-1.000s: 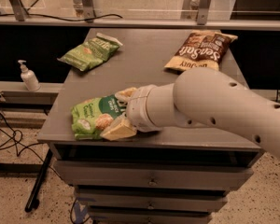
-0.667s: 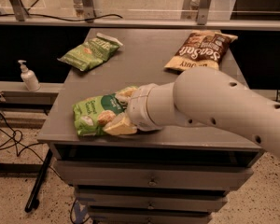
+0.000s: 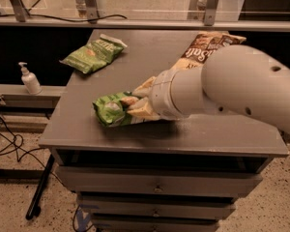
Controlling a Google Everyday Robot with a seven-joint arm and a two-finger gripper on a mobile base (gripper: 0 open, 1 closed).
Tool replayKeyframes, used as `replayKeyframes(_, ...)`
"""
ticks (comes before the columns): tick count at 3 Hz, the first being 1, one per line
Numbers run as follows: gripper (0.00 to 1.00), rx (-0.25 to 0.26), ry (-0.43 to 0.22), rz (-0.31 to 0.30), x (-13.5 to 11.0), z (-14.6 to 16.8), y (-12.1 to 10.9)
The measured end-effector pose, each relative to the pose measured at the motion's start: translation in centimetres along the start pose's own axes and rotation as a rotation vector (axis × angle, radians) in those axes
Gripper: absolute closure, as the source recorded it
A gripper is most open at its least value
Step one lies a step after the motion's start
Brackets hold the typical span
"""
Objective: Move green rice chip bag near brown chip bag
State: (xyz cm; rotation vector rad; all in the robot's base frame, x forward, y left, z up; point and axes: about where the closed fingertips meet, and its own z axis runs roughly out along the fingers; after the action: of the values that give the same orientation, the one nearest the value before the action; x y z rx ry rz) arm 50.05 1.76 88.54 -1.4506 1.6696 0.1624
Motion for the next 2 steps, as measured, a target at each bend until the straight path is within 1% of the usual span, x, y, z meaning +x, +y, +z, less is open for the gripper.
replayKeyframes(1,1.00,0.054,0.078,-0.034,1.2,-4.4,-2.9)
replayKeyframes(2,1.00,0.100,0.177,-0.028,4.3,-9.8,-5.3)
